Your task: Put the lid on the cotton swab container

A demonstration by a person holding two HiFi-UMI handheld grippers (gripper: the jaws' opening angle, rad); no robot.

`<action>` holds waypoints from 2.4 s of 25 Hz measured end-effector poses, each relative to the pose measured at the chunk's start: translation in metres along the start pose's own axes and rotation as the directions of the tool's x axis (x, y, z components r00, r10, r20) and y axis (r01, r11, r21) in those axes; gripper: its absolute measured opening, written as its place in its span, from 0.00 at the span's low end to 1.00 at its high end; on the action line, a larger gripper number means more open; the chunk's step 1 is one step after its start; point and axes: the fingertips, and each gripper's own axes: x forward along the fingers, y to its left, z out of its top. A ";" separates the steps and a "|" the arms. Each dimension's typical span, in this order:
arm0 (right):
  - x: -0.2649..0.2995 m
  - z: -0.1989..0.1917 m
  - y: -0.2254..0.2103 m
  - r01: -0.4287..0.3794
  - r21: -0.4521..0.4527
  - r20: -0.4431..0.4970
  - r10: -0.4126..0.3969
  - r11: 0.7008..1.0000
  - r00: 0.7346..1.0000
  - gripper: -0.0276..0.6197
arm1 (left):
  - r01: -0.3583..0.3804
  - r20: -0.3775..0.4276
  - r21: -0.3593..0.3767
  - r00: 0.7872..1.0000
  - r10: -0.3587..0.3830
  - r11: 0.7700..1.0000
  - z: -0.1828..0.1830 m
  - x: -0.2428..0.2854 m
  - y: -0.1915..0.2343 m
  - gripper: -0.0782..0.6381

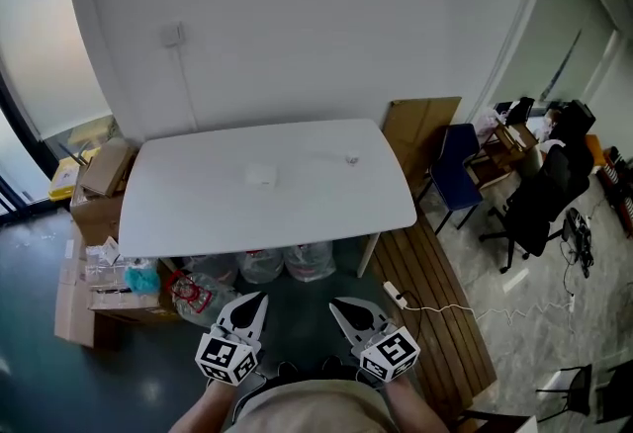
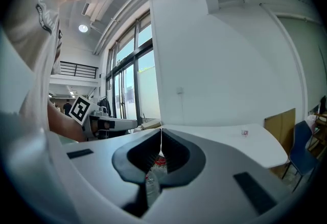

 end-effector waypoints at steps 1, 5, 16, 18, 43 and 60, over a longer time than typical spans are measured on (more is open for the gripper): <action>0.002 -0.001 0.000 0.006 0.003 0.004 -0.006 1.000 1.000 0.07 | 0.004 -0.001 0.002 1.000 -0.004 1.000 0.000 0.002 0.004 0.13; 0.008 -0.003 -0.004 0.019 0.014 0.000 -0.019 1.000 1.000 0.07 | 0.009 -0.014 -0.013 1.000 -0.010 1.000 -0.005 0.011 0.014 0.13; 0.064 0.005 -0.088 -0.020 0.012 -0.007 0.020 1.000 1.000 0.07 | -0.018 -0.015 -0.002 1.000 0.018 1.000 0.009 0.090 0.049 0.13; 0.078 0.011 -0.104 -0.047 0.005 -0.008 0.047 0.999 0.999 0.07 | -0.031 -0.005 0.007 1.000 0.031 0.999 0.020 0.108 0.057 0.13; 0.179 0.034 -0.211 -0.107 0.028 -0.022 0.108 0.994 0.994 0.07 | -0.047 -0.026 0.013 0.999 0.047 0.999 0.042 0.228 0.132 0.13; 0.224 0.041 -0.254 0.026 0.017 -0.061 -0.025 1.000 0.998 0.07 | 0.134 -0.066 -0.004 0.989 -0.134 0.991 0.045 0.300 0.167 0.13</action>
